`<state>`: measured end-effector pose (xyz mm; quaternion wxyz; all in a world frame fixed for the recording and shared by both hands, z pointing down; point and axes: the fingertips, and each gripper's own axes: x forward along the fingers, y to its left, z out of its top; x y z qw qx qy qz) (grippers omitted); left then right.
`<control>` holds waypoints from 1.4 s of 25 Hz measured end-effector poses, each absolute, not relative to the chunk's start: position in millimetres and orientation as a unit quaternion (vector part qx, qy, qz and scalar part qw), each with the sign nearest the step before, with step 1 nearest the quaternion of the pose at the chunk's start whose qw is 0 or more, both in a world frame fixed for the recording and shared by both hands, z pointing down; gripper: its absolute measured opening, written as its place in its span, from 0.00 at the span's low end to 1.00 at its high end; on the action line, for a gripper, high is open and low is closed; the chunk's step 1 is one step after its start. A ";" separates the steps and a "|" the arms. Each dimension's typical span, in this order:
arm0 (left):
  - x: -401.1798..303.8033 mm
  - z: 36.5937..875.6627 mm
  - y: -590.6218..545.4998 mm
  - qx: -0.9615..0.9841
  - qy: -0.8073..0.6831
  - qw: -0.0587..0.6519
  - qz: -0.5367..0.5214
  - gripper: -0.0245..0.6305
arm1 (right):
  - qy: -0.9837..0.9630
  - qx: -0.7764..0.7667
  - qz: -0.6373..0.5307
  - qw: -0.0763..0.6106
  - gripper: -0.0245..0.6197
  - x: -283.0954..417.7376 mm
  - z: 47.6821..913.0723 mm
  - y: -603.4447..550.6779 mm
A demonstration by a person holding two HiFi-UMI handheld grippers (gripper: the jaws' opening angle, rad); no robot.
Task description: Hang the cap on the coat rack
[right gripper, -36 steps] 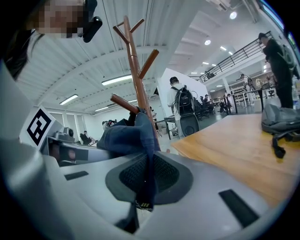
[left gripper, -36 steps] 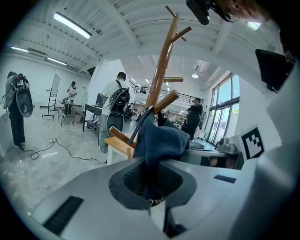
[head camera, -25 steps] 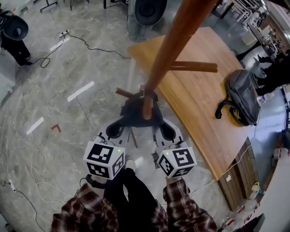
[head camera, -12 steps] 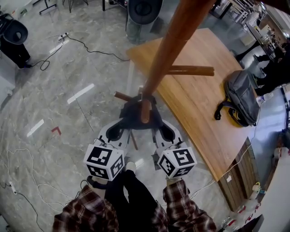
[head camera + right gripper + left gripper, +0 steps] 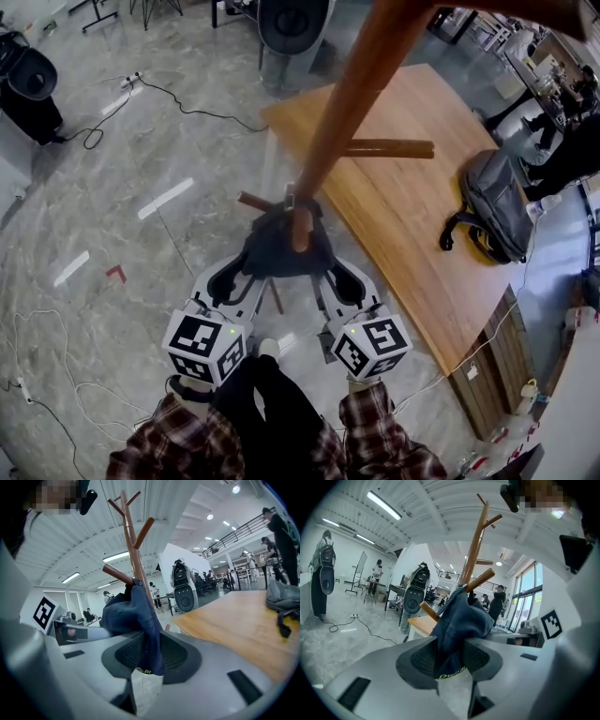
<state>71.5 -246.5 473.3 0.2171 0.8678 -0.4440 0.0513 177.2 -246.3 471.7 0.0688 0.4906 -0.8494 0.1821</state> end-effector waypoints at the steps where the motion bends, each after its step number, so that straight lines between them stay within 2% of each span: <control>1: 69.9 474.5 -242.7 0.868 -0.445 0.213 0.057 0.23 | -0.850 0.490 0.182 0.070 0.17 177.1 470.8 -243.2; 7: 57.3 475.8 -226.5 0.860 -0.456 0.222 0.057 0.23 | -0.846 0.497 0.179 0.074 0.17 181.6 468.7 -226.4; 13: 52.1 457.8 -202.4 0.856 -0.453 0.247 0.044 0.23 | -0.837 0.507 0.203 0.039 0.17 188.5 448.0 -200.3; 25: 80.0 292.8 -165.2 0.914 -0.384 0.119 -0.053 0.23 | -0.880 0.464 0.096 -0.036 0.17 162.6 296.9 -168.5; 32: 100.1 233.2 -140.1 0.931 -0.350 0.066 -0.079 0.23 | -0.895 0.440 0.046 -0.063 0.14 155.3 238.8 -142.4; 35: 103.5 218.8 -136.3 0.933 -0.347 0.054 -0.084 0.15 | -0.894 0.440 0.030 -0.074 0.09 156.0 222.3 -137.6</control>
